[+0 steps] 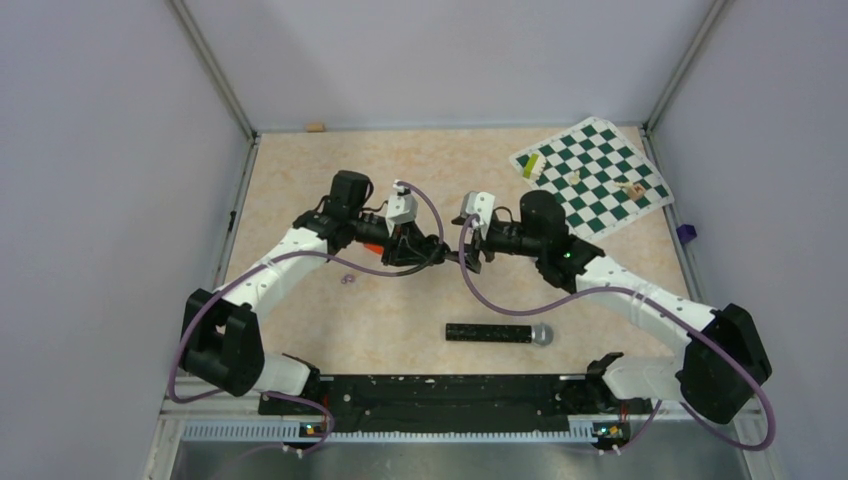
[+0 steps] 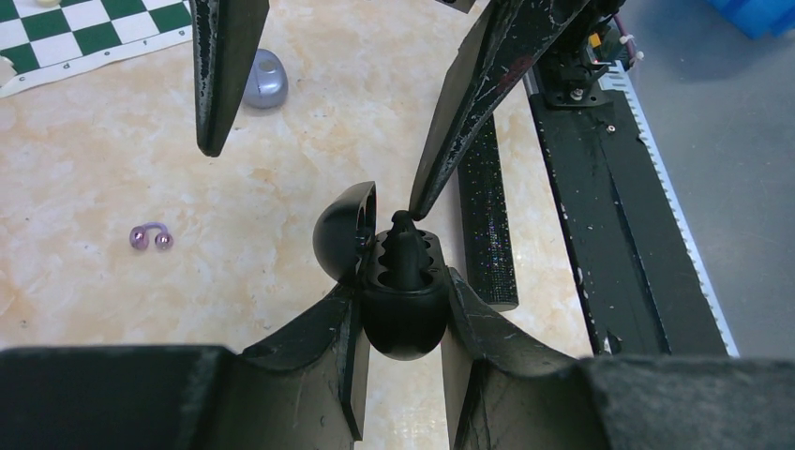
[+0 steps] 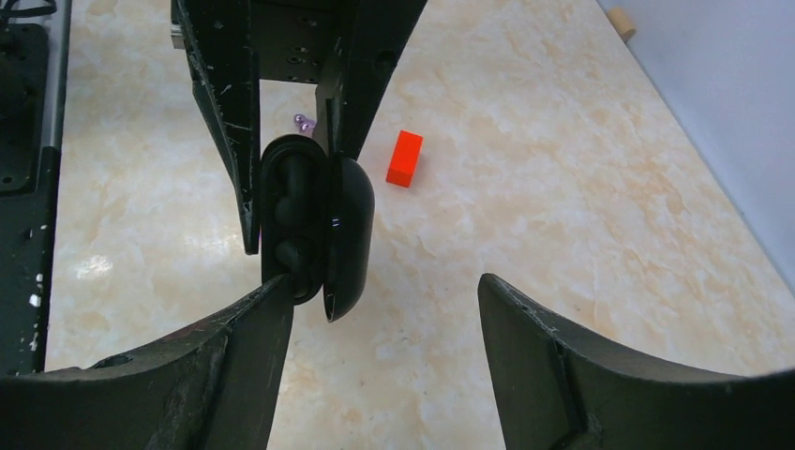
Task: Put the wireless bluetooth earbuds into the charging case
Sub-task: Place the earbud in the charging case, then close the charging case at the center of the board.
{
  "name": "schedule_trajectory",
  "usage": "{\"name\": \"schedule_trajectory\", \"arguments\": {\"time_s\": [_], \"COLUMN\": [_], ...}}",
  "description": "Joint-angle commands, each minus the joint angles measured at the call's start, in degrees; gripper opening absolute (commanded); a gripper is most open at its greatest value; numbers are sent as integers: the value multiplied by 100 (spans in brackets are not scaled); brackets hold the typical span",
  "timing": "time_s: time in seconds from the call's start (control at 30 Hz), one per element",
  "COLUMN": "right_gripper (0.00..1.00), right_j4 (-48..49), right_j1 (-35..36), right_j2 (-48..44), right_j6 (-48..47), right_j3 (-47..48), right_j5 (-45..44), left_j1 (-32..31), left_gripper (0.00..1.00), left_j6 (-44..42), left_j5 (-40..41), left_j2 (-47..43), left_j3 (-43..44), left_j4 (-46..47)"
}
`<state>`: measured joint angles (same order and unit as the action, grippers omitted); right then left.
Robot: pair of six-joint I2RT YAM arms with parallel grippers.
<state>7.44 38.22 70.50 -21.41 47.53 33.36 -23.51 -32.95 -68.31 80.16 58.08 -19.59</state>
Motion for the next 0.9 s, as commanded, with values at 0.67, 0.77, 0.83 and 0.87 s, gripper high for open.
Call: {"name": "schedule_trajectory", "arguments": {"time_s": [0.67, 0.77, 0.83, 0.87], "right_gripper": [77, 77, 77, 77], "right_j4": [484, 645, 780, 806], "right_j1": [-202, -206, -205, -204], "right_j2": [-504, -400, -331, -293], "right_j6": [359, 258, 226, 218], "right_j3": [103, 1, -80, -99], "right_j5": [-751, -1033, -1085, -1086], "left_j1": [-38, -44, -48, -49], "left_gripper": [0, 0, 0, 0], "left_j6": [-19, -96, -176, -230], "left_j5": [-272, -323, -372, -414], "left_j2": [8, 9, 4, 8], "left_j3": [199, 224, 243, 253], "left_j4": [151, 56, -26, -72]}}
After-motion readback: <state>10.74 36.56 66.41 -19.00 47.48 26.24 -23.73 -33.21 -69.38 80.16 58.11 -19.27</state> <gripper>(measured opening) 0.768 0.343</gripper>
